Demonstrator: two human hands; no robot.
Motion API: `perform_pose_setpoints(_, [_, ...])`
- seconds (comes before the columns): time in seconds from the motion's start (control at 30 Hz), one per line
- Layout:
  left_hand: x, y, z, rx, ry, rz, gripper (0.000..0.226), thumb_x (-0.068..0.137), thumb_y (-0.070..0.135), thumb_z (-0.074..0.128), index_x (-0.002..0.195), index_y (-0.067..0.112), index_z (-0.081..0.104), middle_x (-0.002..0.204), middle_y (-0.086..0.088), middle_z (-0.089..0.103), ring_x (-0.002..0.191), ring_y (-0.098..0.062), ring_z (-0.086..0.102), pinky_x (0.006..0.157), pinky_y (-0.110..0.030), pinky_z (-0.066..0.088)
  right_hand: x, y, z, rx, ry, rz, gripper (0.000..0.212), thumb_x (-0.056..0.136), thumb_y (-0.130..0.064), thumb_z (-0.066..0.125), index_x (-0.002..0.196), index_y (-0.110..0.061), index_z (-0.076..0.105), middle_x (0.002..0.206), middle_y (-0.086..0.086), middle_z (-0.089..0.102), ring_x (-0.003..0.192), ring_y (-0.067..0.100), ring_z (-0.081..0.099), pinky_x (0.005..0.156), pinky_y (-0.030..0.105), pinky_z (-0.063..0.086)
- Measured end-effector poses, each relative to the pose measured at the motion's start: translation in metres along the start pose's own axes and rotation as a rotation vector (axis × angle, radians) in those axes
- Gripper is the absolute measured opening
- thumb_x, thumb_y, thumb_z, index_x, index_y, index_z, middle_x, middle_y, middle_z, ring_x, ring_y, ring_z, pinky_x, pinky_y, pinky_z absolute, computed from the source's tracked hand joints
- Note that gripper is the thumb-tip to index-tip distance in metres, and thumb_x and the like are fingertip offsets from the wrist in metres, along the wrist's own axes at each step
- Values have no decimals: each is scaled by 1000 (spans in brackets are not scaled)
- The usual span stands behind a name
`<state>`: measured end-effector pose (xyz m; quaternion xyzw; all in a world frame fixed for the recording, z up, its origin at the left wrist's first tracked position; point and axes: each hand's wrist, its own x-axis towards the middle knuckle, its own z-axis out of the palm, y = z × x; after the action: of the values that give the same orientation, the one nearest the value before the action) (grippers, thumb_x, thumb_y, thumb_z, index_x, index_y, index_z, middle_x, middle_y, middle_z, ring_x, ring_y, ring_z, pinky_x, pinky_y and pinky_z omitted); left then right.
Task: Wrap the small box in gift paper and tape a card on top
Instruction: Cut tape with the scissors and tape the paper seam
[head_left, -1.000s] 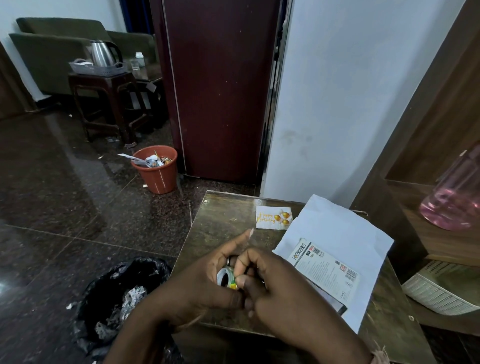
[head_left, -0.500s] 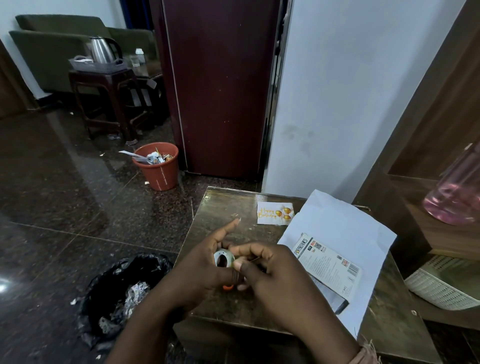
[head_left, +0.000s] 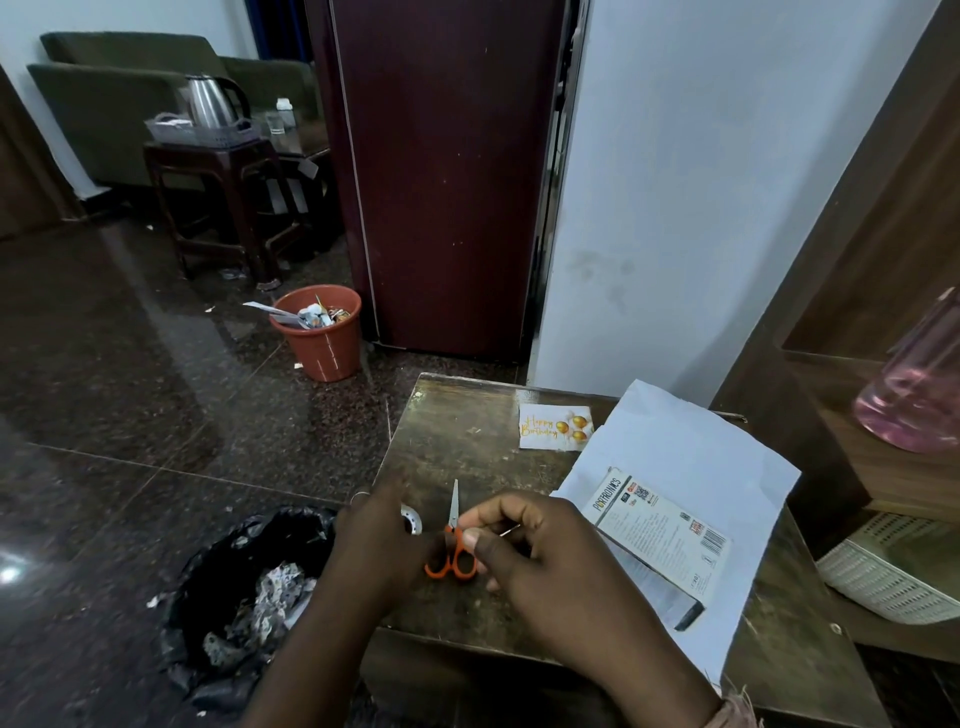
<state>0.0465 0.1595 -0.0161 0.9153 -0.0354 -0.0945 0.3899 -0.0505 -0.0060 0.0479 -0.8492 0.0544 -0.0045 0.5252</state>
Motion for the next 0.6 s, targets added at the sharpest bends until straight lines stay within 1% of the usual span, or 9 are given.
perform_pose_setpoints(0.07, [1, 0, 0, 1, 18, 6, 94, 59, 52, 80, 145, 33, 47, 120, -8, 65, 116, -32, 58, 98, -46, 50, 0, 0, 0, 2, -4, 2, 6, 94, -34, 69, 95, -33, 74, 85, -13, 74, 80, 6, 70, 83, 40, 60])
perform_pose_setpoints(0.17, [2, 0, 3, 5, 49, -7, 91, 74, 38, 86, 152, 26, 42, 119, -8, 60, 118, -32, 54, 103, -45, 46, -1, -1, 0, 4, 1, -7, 5, 94, -33, 69, 95, -33, 74, 84, -14, 73, 80, 7, 70, 82, 40, 60])
perform_pose_setpoints(0.33, [-1, 6, 1, -34, 46, 4, 83, 80, 33, 81, 153, 24, 42, 121, -6, 58, 120, -31, 52, 105, -48, 45, -1, -1, -1, 5, -1, 0, 7, 95, -33, 68, 96, -35, 74, 87, -16, 73, 82, 5, 70, 83, 38, 60])
perform_pose_setpoints(0.4, [-3, 9, 1, -69, 90, 39, 72, 83, 31, 80, 148, 29, 48, 122, -2, 58, 120, -29, 53, 104, -50, 47, -1, -2, -2, 16, 10, 3, 7, 95, -32, 68, 95, -35, 74, 86, -17, 74, 81, 5, 70, 82, 38, 60])
perform_pose_setpoints(0.43, [-3, 11, 0, -118, 116, 72, 62, 84, 27, 79, 141, 32, 54, 119, 2, 58, 118, -26, 56, 101, -49, 49, -1, -2, -2, 28, 18, 5, 7, 95, -31, 68, 95, -34, 74, 86, -17, 74, 80, 5, 70, 82, 38, 60])
perform_pose_setpoints(0.47, [-4, 16, -1, -214, 115, 88, 51, 86, 21, 78, 132, 34, 61, 117, 4, 60, 114, -22, 60, 96, -45, 53, -1, -2, -3, 44, 33, 6, 8, 95, -29, 68, 94, -34, 74, 85, -16, 74, 80, 5, 71, 82, 39, 60])
perform_pose_setpoints(0.53, [-8, 29, -5, -489, 11, 83, 39, 87, 6, 73, 115, 33, 71, 112, 0, 69, 100, -13, 67, 80, -30, 56, 1, -1, -4, 84, 82, 8, 11, 95, -26, 68, 92, -35, 73, 84, -16, 73, 79, 6, 71, 81, 40, 61])
perform_pose_setpoints(0.57, [-11, 35, -6, -610, -58, 79, 36, 84, 5, 71, 109, 30, 75, 109, -2, 73, 93, -10, 68, 74, -25, 55, 2, -1, -5, 105, 114, 10, 11, 95, -25, 68, 93, -35, 72, 84, -16, 72, 79, 6, 71, 80, 41, 61])
perform_pose_setpoints(0.6, [-13, 39, -7, -678, -113, 75, 34, 80, 9, 69, 106, 30, 78, 108, -2, 75, 89, -11, 69, 71, -24, 54, 3, 0, -5, 124, 149, 15, 11, 95, -26, 69, 95, -37, 71, 86, -16, 71, 79, 7, 71, 80, 41, 61])
